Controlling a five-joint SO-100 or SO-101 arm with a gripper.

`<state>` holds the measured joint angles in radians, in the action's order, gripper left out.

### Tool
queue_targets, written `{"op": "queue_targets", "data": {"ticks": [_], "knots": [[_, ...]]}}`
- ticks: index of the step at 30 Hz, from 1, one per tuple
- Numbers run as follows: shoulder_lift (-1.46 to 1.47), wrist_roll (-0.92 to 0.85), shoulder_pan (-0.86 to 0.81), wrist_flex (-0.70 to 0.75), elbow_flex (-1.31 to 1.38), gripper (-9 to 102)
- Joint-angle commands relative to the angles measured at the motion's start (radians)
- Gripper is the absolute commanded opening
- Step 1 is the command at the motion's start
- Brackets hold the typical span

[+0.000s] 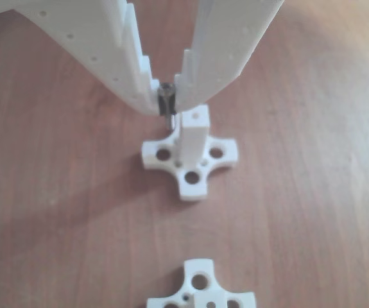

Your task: Grab the screw and set it in the hole.

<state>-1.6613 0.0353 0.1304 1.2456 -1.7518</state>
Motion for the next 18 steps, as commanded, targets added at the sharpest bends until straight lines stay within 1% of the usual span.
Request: {"op": "queue_targets", "data": {"ticks": [1, 10, 18], "knots": [[-0.014, 0.006, 0.011, 0.008, 0.106, -4], [0.034, 0.003, 0.014, 0.04, 0.196, -4], [0.061, 0.006, 0.037, 0.041, 0.209, -4]]}}
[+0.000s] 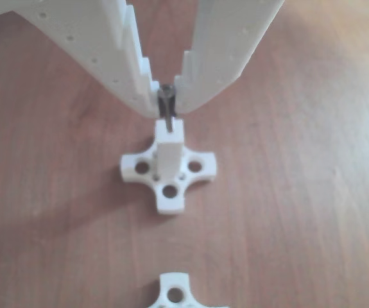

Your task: Grab the screw and set it in the hole.

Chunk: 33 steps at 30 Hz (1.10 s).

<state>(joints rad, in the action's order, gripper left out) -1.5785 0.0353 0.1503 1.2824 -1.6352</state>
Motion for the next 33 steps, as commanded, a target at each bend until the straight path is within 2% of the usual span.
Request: {"op": "queue_targets", "data": {"ticks": [1, 33], "knots": [[-0.018, 0.006, 0.02, 0.005, 0.092, -4], [0.029, 0.008, 0.031, 0.003, 0.126, -4]]}}
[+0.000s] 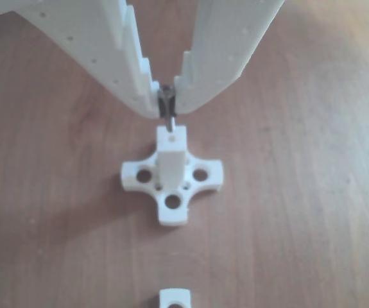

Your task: Grab the screw and set it in the hole.

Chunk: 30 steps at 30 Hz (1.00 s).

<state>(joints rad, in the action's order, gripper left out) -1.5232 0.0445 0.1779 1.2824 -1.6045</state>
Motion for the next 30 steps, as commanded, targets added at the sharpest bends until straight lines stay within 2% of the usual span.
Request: {"op": "queue_targets", "data": {"ticks": [1, 30], "knots": [[-0.023, -0.002, 0.003, 0.0, 0.094, -4], [0.012, -0.005, -0.014, -0.032, 0.098, -4]]}}
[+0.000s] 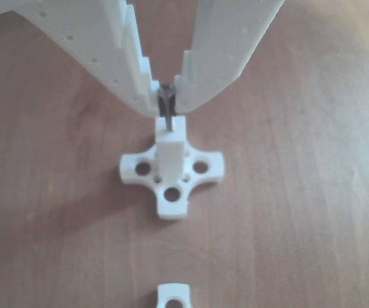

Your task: Grab the screw and set it in the hole.

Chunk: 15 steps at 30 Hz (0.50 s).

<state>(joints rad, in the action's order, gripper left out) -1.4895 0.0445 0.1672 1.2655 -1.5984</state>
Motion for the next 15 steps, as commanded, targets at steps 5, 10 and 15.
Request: {"op": "queue_targets", "data": {"ticks": [5, 10, 15], "knots": [[-0.017, -0.005, -0.003, -0.017, 0.094, -4], [-0.026, 0.0, 0.005, 0.002, 0.095, -4], [-0.031, 0.003, 0.011, 0.009, 0.094, -4]]}}
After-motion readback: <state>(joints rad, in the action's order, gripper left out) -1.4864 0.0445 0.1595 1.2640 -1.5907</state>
